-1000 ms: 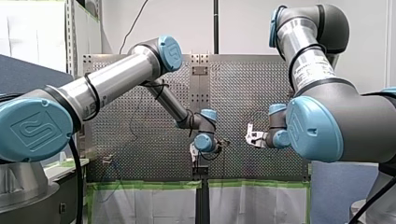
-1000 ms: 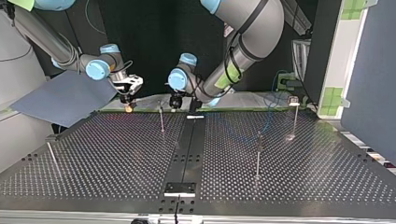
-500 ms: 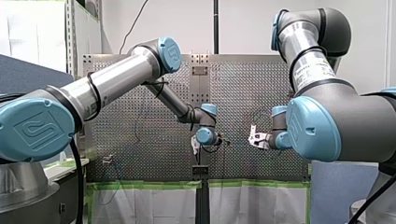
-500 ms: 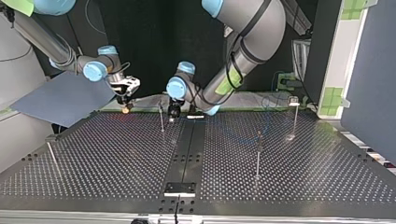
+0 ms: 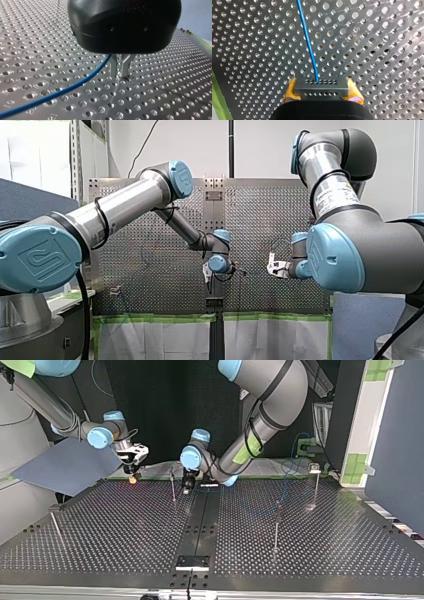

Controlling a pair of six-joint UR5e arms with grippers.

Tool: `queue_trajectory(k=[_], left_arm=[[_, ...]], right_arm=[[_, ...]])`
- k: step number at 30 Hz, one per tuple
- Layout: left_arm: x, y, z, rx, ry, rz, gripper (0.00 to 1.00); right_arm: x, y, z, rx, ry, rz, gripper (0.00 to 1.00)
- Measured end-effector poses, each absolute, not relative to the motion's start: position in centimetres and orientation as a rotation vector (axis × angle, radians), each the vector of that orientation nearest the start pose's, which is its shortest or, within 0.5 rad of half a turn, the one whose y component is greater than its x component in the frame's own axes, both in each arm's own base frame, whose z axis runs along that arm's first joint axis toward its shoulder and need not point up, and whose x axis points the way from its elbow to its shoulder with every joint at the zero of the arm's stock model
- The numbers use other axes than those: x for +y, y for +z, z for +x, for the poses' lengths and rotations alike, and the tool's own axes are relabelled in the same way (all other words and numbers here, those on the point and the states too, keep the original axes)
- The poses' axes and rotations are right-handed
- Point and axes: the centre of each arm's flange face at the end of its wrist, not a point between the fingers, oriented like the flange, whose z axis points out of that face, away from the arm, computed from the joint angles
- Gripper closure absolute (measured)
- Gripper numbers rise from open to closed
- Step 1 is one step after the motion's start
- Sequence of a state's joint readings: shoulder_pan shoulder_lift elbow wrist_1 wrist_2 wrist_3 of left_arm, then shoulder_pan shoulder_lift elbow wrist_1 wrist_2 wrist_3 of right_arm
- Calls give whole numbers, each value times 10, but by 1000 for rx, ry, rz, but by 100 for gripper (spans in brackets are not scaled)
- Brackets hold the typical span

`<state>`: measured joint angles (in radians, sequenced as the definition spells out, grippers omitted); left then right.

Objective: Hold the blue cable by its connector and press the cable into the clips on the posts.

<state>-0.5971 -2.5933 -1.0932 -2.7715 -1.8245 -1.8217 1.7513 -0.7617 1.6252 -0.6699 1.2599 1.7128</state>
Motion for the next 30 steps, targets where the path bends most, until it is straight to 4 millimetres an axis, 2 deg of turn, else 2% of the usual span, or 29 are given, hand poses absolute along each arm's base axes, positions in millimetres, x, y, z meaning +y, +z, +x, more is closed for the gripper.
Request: queue_trajectory(k=[2, 11, 17, 23, 30], left_arm=[[-525, 66, 581, 1750, -387, 129, 0], [-521, 63, 575, 1780, -283, 172, 0], [-523, 60, 562, 1822, -202, 238, 0], [-529, 60, 542, 1869, -142, 315, 0], [-529, 77, 509, 1927, -119, 372, 0]], right_arm=[[-598, 42, 275, -1234, 1562, 1663, 100], [-598, 43, 275, -1238, 1566, 1664, 100], [-597, 42, 275, -1241, 1570, 1675, 100], [-597, 42, 275, -1250, 1575, 1675, 100], [-597, 42, 275, -1257, 1576, 1674, 100]])
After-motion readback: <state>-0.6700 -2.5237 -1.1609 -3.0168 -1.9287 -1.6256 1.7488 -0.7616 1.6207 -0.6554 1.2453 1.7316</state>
